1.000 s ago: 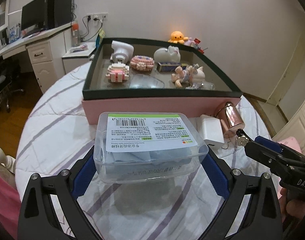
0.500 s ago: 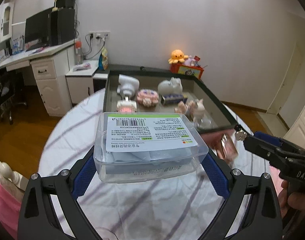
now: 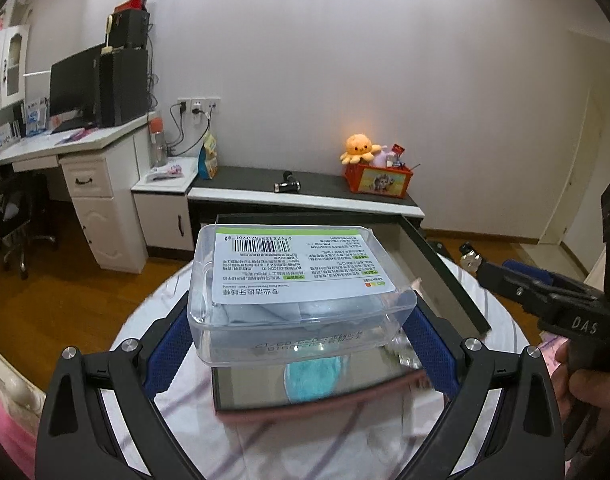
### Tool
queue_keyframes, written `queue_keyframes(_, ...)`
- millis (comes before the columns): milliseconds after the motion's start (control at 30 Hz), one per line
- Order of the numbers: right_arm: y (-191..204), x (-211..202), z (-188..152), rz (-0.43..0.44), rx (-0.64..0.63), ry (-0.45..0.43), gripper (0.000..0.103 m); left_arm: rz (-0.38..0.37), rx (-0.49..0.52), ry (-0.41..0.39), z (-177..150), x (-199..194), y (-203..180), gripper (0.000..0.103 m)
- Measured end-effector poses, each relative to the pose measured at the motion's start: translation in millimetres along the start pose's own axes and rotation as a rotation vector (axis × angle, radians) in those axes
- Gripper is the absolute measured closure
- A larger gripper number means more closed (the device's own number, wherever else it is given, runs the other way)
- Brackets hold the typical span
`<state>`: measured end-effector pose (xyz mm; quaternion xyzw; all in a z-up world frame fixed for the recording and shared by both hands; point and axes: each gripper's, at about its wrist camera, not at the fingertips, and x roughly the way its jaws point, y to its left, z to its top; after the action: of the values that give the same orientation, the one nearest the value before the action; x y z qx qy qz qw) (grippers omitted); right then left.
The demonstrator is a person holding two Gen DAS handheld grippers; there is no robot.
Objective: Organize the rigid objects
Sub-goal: 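Place the floss box and hair clip into the pink box and release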
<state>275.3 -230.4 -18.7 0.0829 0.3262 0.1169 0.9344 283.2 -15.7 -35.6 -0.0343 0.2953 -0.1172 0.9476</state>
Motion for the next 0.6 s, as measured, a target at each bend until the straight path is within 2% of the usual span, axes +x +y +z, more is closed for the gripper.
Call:
queue_keyframes(233, -4, 35, 8, 0.004, 0.022, 0.04, 0.023, 0.0, 0.004, 0.033, 14, 44, 1, 0.005)
queue_keyframes(600, -12, 72, 3, 0.021, 0.074, 0.126, 0.022, 0.019, 0.013, 0.154, 4, 94, -2, 0.004)
